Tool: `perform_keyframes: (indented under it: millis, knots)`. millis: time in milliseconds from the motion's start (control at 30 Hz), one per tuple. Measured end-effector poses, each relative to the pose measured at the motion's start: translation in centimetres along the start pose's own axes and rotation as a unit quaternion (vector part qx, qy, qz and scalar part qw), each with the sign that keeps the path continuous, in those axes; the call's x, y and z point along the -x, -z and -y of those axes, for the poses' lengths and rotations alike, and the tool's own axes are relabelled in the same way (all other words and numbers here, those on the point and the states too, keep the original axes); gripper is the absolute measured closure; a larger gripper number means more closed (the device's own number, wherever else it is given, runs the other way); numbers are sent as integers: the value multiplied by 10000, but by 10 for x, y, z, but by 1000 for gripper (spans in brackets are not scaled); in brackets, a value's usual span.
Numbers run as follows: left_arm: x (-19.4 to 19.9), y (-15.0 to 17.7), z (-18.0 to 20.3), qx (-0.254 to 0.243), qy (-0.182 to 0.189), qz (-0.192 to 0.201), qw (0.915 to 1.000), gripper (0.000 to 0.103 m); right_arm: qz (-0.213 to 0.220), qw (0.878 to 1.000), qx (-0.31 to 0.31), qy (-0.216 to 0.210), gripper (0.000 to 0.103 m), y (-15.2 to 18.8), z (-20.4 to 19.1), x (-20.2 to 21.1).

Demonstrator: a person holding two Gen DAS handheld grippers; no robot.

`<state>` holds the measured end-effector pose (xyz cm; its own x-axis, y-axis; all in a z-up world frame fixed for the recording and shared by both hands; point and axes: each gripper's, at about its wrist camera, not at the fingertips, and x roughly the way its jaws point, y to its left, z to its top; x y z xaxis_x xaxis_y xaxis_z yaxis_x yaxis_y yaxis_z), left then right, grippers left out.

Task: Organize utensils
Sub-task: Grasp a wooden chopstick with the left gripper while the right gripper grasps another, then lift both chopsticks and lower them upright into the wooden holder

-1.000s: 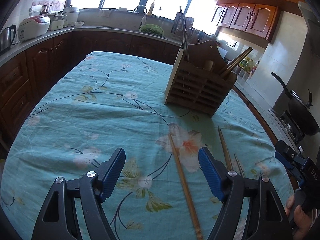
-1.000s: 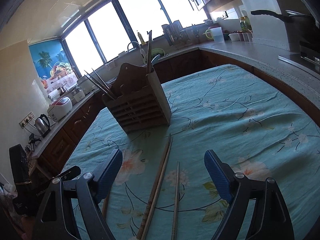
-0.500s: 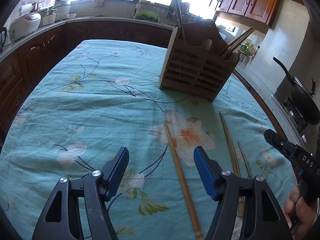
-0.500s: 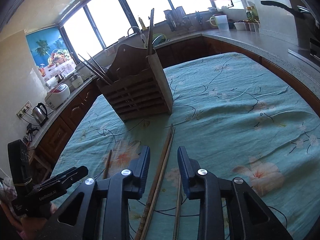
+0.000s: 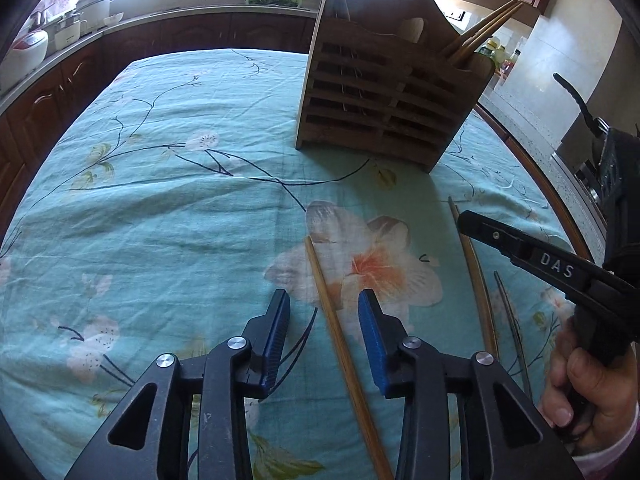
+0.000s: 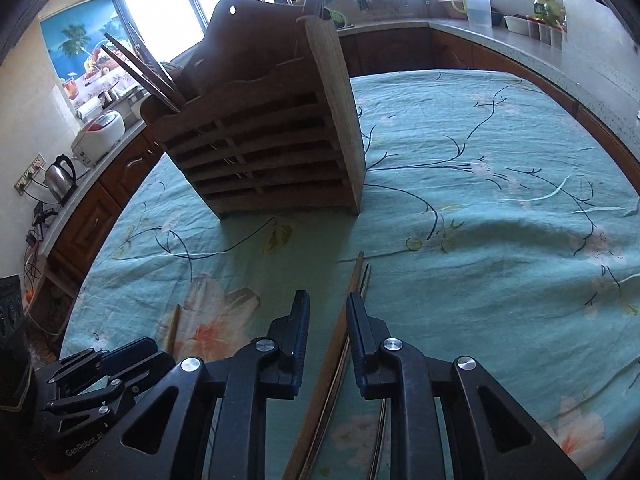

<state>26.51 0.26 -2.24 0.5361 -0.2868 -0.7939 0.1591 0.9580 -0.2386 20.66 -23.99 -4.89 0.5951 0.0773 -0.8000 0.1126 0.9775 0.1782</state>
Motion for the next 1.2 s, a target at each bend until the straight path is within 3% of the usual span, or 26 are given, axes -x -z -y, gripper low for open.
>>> perform_keyframes:
  millis: [200,500,533,733,967,1200]
  knots:
    - [-6,-1,-1,-94,53,36,9999,69,-72,9999,70,63,85,-9,3,-11]
    - [-6,2,3,-382,-90,94,9992,88,-226,9969,642,404,88,-8,-13,-21]
    - [-6,2,3,-396,-96,99,9991,91,-238,9968,645,402,93,-8,-13,-21]
    - [-6,0,0,-364,0,70,9993,98,-232,9990,382,27,98,-1,-9,-13]
    - [18,0,-13,-64,270,261,9993,99,209,9990,102,-389,98,9,-6,34]
    - [81,-3,-17,-8,565,891,9944,99,807,9947,25,-638,98,-2,-9,91]
